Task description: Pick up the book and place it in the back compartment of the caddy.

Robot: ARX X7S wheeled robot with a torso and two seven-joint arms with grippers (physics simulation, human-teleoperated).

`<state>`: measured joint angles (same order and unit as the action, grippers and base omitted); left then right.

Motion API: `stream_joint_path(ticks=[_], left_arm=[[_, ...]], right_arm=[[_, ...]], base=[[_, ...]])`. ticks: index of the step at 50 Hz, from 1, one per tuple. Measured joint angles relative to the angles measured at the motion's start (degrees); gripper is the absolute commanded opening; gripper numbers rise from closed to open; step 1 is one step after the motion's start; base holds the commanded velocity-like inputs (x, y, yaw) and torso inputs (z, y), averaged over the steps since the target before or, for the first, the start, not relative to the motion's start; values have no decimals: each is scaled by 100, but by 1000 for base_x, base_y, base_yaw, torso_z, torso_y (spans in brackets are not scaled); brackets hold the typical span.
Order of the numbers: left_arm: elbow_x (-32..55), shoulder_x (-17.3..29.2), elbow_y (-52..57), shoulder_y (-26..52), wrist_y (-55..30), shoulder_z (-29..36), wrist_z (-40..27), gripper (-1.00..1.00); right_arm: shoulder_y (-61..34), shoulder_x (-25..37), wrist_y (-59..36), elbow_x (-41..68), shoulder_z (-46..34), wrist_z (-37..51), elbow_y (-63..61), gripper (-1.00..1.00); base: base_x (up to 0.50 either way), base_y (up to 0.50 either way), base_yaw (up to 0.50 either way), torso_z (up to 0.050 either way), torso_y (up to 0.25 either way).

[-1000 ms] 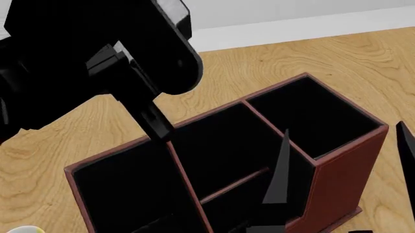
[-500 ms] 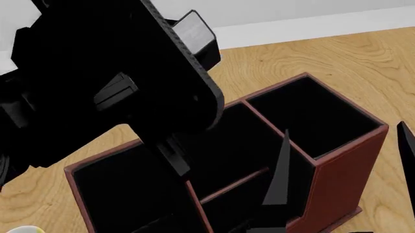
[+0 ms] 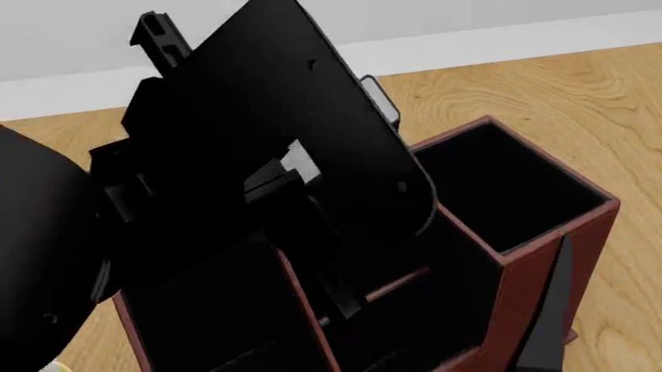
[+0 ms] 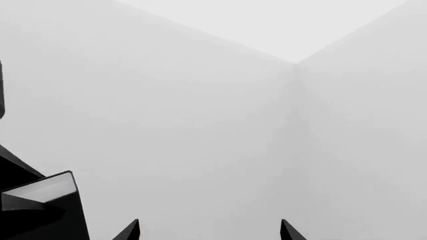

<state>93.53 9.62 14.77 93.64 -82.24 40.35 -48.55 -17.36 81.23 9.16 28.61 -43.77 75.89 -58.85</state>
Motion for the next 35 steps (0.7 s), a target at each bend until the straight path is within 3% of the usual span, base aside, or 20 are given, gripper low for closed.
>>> stream_joint_path(ticks=[14,35], left_arm=[[130,-126,-665,124,220,71,202,-100],[700,-363,-1002,35,504,241,-91,-100]], right_arm=[[359,513,701,-359,-184,561,113,100],[464,612,1034,-438,-214,669,223,100]], base=[[0,0,0,0,1],[0,0,0,0,1]])
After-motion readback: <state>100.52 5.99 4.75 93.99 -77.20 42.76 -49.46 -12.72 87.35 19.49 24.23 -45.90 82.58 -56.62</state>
